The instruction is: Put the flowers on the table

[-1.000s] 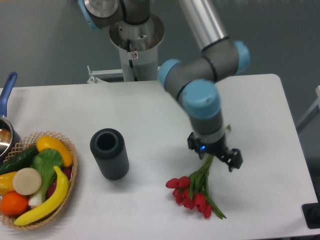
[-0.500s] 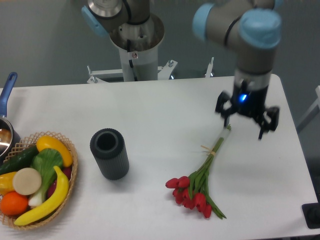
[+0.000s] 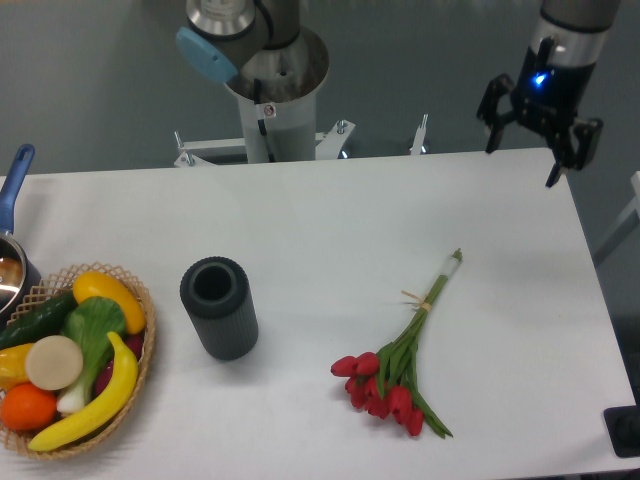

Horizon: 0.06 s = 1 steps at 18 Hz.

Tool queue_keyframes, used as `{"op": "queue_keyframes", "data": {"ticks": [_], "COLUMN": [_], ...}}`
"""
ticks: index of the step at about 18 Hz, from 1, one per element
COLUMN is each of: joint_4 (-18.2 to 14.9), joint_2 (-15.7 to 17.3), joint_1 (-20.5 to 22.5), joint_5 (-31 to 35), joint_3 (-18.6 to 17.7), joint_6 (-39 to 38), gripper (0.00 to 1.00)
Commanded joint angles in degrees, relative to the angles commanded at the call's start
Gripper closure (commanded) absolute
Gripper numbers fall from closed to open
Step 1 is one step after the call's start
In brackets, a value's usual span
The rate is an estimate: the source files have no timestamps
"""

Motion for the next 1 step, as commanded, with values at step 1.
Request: {"op": "queue_keyframes", "data": {"ticks": [1], "joint_4": [0.09], "joint_2": [-0.09], "joint_1": [0.0], "joint_5": [-0.52], "joint_3": [0.0], "joint_6": [0.0], "gripper": [0.0]}}
